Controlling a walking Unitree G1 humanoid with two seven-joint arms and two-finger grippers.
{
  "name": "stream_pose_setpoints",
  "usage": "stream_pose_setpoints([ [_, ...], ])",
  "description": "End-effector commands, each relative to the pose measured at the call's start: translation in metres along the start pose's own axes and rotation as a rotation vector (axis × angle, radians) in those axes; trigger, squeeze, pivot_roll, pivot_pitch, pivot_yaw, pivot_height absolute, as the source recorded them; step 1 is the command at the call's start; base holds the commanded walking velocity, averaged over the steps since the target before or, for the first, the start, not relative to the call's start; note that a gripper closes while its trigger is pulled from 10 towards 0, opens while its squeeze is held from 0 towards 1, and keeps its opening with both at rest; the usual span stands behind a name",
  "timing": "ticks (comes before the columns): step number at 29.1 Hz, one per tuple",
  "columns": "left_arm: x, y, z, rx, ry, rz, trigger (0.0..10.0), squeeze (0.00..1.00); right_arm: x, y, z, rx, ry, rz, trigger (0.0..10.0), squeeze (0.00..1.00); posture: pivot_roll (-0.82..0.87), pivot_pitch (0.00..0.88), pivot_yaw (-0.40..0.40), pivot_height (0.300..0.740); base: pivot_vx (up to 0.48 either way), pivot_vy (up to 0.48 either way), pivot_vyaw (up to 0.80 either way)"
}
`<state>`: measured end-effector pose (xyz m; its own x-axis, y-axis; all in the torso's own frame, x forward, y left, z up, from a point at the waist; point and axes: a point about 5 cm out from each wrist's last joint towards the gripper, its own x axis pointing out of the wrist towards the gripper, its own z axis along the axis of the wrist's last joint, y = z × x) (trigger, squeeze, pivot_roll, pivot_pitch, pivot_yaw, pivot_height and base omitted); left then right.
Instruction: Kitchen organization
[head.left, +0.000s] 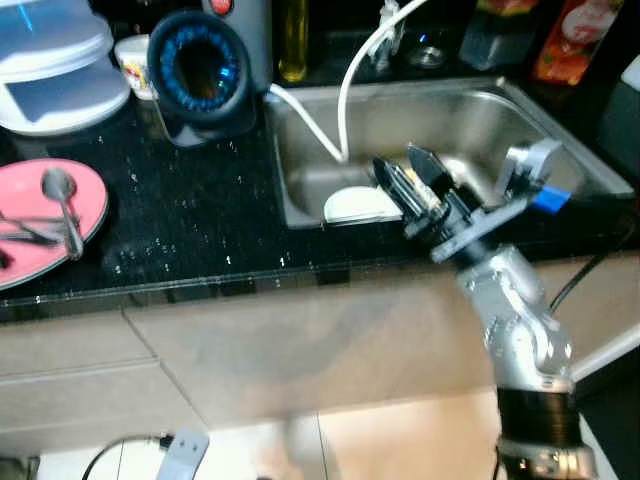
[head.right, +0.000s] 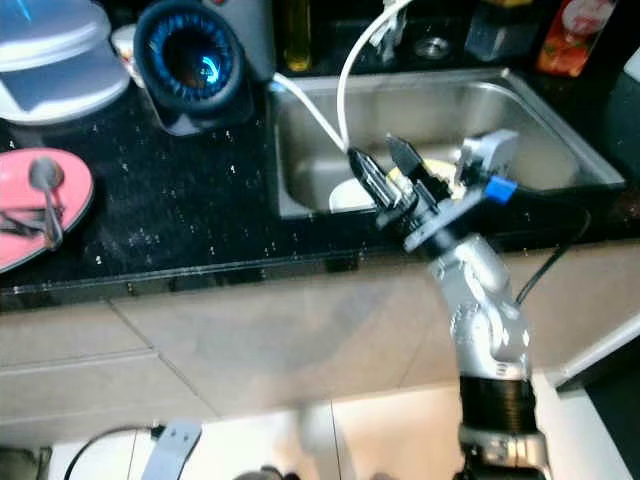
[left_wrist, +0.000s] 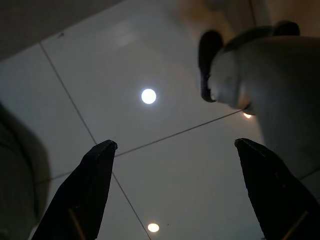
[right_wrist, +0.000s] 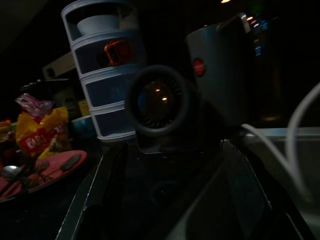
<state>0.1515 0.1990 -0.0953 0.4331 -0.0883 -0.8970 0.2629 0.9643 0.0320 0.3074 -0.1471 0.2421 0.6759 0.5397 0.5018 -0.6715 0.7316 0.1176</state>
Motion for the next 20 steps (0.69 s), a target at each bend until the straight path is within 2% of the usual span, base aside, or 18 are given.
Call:
stream_pose_setpoints([
  [1, -0.001, -0.003, -0.009, 0.021, 0.028, -0.011, 10.0, 0.00, 0.000, 0.005, 0.001, 0.010, -0.006, 0.020, 10.0, 0.00, 0.03, 0.099, 0.019, 0.740, 0.000, 0.000, 0.77],
  [13, 0.000, -0.004, -0.006, 0.035, 0.015, -0.016, 10.0, 0.00, 0.002, 0.005, 0.001, 0.018, -0.019, 0.004, 10.0, 0.00, 0.03, 0.102, 0.017, 0.740, 0.000, 0.000, 0.77],
  [17, 0.000, -0.003, -0.004, 0.042, 0.002, -0.009, 10.0, 0.00, 0.003, -0.002, 0.001, 0.022, -0.031, -0.062, 10.0, 0.00, 0.04, 0.103, 0.019, 0.740, 0.000, 0.000, 0.78],
  [20, 0.000, 0.001, 0.005, 0.054, -0.039, 0.000, 10.0, 0.00, 0.003, -0.006, -0.001, 0.017, -0.023, -0.105, 10.0, 0.00, 0.04, 0.106, 0.019, 0.740, 0.000, 0.000, 0.00],
])
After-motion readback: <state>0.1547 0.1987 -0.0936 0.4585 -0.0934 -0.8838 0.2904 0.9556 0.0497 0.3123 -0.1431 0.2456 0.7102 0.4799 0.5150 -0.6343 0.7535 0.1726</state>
